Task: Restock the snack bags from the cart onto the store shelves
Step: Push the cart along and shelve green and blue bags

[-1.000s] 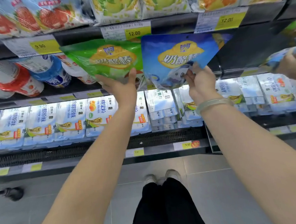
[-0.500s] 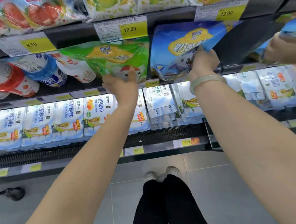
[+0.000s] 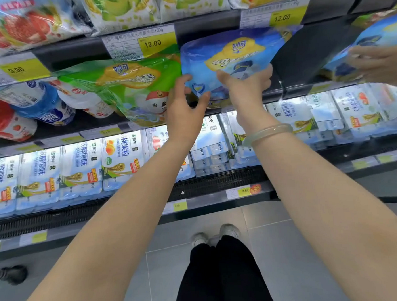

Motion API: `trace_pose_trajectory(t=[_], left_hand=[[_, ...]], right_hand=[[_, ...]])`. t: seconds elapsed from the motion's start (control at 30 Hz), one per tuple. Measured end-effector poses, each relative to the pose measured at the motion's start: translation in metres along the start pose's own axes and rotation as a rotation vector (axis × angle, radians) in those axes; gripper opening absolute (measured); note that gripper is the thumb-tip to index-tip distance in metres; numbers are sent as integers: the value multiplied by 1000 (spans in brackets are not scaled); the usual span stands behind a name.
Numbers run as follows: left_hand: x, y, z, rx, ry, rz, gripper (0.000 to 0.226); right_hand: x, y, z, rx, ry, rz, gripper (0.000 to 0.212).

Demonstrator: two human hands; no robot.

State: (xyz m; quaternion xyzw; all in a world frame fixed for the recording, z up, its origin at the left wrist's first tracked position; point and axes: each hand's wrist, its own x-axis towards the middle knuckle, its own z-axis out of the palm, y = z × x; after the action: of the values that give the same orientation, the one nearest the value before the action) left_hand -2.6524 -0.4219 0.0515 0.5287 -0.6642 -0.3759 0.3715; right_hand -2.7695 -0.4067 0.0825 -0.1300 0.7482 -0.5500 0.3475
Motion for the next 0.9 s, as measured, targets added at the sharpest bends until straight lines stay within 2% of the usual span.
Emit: trace_pose_trajectory(t=[0.13, 0.2, 0.27, 0.3, 0.33, 0.4, 0.47, 0.5, 0.57, 0.73, 0.8, 0.9], left_hand=[[2, -3, -1, -7, -49, -18, 47], [6, -2, -5, -27, -109, -54, 44], [11, -7, -10, -50, -147, -83, 29], [12, -10, -13, -66, -116, -116, 18], [12, -14, -17, -95, -46, -164, 18], [8, -22, -27, -165, 158, -271, 38], [4, -28, -40, -223, 327, -370, 40], [3, -32, -45, -235, 362, -417, 39], [4, -39, -53, -267, 333, -473, 36], [12, -34, -57, -249, 233, -468, 35], [16, -32, -55, -241, 218, -474, 34], [17, -30, -54, -250, 215, -477, 35]], right_hand=[[-4, -6, 16, -56, -37, 74, 128], [0, -12, 22, -65, -22, 116, 124], [4, -14, 31, -80, -2, 136, 117], [6, -15, 35, -87, 11, 151, 118], [7, -16, 39, -94, 19, 174, 121], [9, -16, 44, -114, 24, 214, 126], [10, -15, 48, -111, 37, 213, 116], [11, -14, 49, -107, 39, 205, 112], [13, -12, 51, -90, 24, 188, 108], [5, -9, 57, -5, -46, 174, 110], [-4, -7, 56, -3, -91, 108, 99], [-23, 1, 54, 14, -124, -1, 71]])
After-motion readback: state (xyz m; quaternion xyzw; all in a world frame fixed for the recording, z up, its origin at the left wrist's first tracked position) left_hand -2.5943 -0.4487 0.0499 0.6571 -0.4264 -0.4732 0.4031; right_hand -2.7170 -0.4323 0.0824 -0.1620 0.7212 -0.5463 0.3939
